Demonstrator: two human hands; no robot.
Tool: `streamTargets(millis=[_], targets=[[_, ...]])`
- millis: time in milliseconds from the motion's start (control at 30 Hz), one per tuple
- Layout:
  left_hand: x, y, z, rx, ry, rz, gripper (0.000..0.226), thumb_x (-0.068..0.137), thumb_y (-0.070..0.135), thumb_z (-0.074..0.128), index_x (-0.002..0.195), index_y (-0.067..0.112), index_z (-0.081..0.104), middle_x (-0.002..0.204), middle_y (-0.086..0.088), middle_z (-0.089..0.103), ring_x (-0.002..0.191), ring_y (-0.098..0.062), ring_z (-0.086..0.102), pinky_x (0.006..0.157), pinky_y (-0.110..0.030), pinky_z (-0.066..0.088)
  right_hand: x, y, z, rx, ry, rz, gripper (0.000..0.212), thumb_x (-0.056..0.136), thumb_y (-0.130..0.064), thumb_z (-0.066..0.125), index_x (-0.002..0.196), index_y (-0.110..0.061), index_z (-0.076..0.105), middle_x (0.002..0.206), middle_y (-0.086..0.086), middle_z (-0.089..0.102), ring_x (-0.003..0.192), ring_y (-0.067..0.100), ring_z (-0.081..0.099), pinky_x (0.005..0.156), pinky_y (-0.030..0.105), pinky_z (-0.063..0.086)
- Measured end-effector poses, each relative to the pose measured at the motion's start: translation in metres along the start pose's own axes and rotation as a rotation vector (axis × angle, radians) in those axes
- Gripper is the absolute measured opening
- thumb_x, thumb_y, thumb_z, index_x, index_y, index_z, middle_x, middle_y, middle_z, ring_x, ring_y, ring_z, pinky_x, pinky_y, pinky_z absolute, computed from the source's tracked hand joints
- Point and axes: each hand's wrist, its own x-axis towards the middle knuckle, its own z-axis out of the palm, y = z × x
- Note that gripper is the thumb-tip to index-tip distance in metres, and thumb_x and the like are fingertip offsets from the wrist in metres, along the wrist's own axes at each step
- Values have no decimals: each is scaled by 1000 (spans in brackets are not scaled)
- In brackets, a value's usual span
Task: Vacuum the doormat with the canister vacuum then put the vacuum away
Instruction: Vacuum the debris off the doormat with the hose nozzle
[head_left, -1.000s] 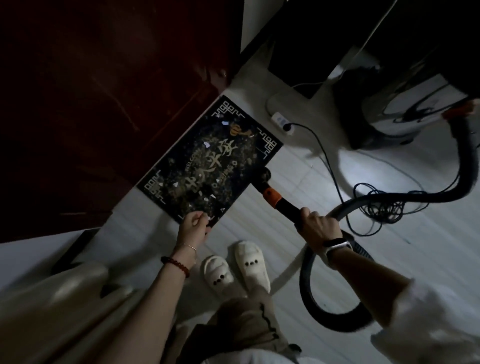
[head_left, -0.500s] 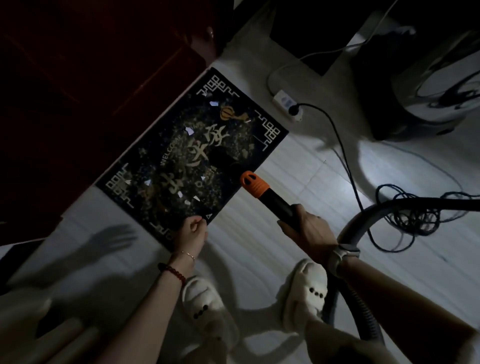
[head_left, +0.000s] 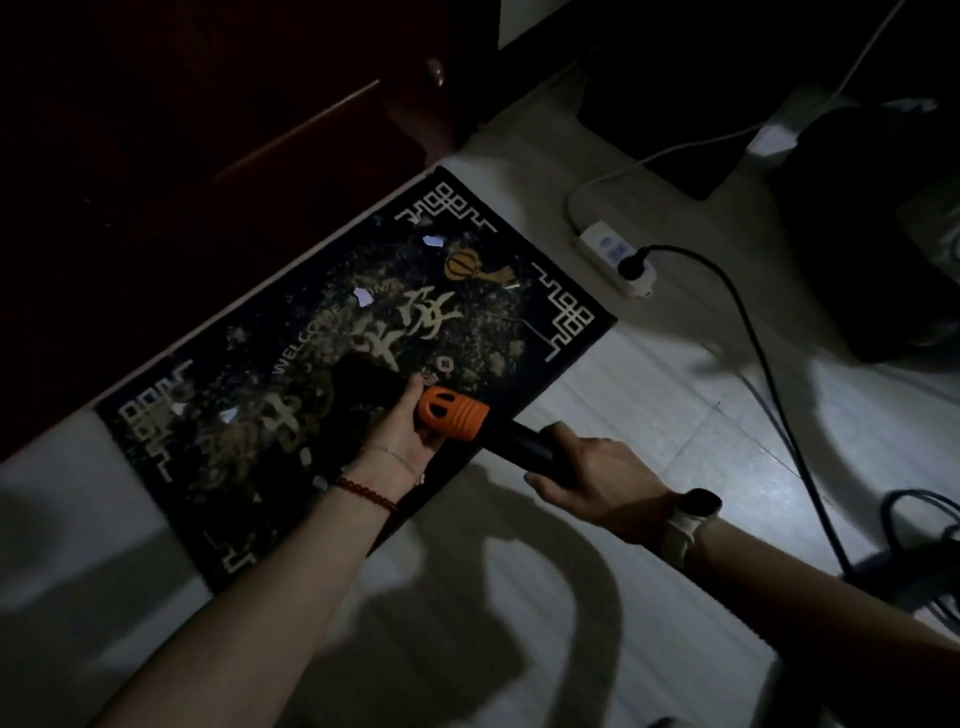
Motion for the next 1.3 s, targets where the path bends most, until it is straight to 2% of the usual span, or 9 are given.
streamTargets(millis=[67, 200, 467, 600, 667, 900, 1033, 1167, 1300], targets=[[5, -2, -1, 71, -64, 1, 33, 92, 32, 52, 118, 11, 55, 127, -10, 56, 111, -22, 53, 92, -33, 43, 21, -5, 1, 17, 47, -44, 53, 90, -47, 49, 130, -17, 33, 106, 13, 64, 89, 33, 61, 68, 33, 41], [2, -8, 7, 317, -137, 48, 21, 89, 34, 57, 88, 13, 61, 91, -4, 64, 82, -16, 60, 67, -27, 48, 55, -17, -1, 23, 38, -75, 59, 87, -50, 53, 130, -16, 32, 116, 13, 59, 97, 32, 60, 72, 34, 43], [7, -16, 18, 1038, -135, 456, 37, 85, 34, 64, 110, 8, 57, 113, -10, 60, 107, -23, 57, 85, -26, 44, 39, 19, -4, 72, 237, 40, 59, 89, -46, 51, 139, -23, 30, 115, 11, 64, 95, 34, 62, 75, 39, 49], [20, -30, -15, 1846, 5, 581, 61, 90, 41, 52, 142, 18, 30, 146, -8, 30, 133, -28, 30, 108, -36, 30, 22, 49, -9, 80, 199, 139, 59, 89, -46, 50, 141, -30, 26, 113, 8, 65, 93, 30, 63, 75, 38, 50], [29, -36, -29, 2037, 39, 640, 67, 90, 47, 46, 146, 24, 17, 153, -3, 15, 138, -27, 18, 112, -40, 23, 17, 59, -7, 70, 194, 196, 58, 88, -48, 50, 138, -29, 29, 111, 7, 66, 91, 30, 63, 75, 35, 50], [64, -41, -38, 2101, 114, 557, 93, 84, 60, 48, 148, 22, -8, 157, -4, -14, 144, -29, -12, 114, -51, 9, 12, 67, 7, -3, 137, 204, 47, 87, -44, 53, 128, -23, 43, 111, 4, 62, 87, 26, 61, 73, 35, 48], [77, -38, -36, 2073, 106, 526, 100, 80, 63, 52, 148, 21, -7, 157, -3, -14, 144, -26, -11, 115, -51, 7, 21, 62, 13, -98, 142, 195, 54, 88, -49, 50, 132, -20, 36, 120, 5, 55, 88, 28, 60, 70, 33, 47], [79, -40, -36, 2081, 101, 519, 98, 80, 61, 53, 148, 20, -5, 157, -2, -13, 144, -26, -10, 116, -51, 9, 24, 63, 11, -116, 146, 154, 51, 89, -53, 46, 130, -25, 35, 107, 8, 64, 83, 30, 61, 71, 37, 50], [82, -40, -37, 2071, 105, 546, 99, 80, 61, 54, 148, 21, -7, 157, -1, -11, 144, -27, -8, 115, -52, 11, 30, 97, -7, 50, 324, 390, 51, 88, -48, 51, 128, -19, 42, 104, 16, 65, 77, 29, 57, 67, 32, 46]])
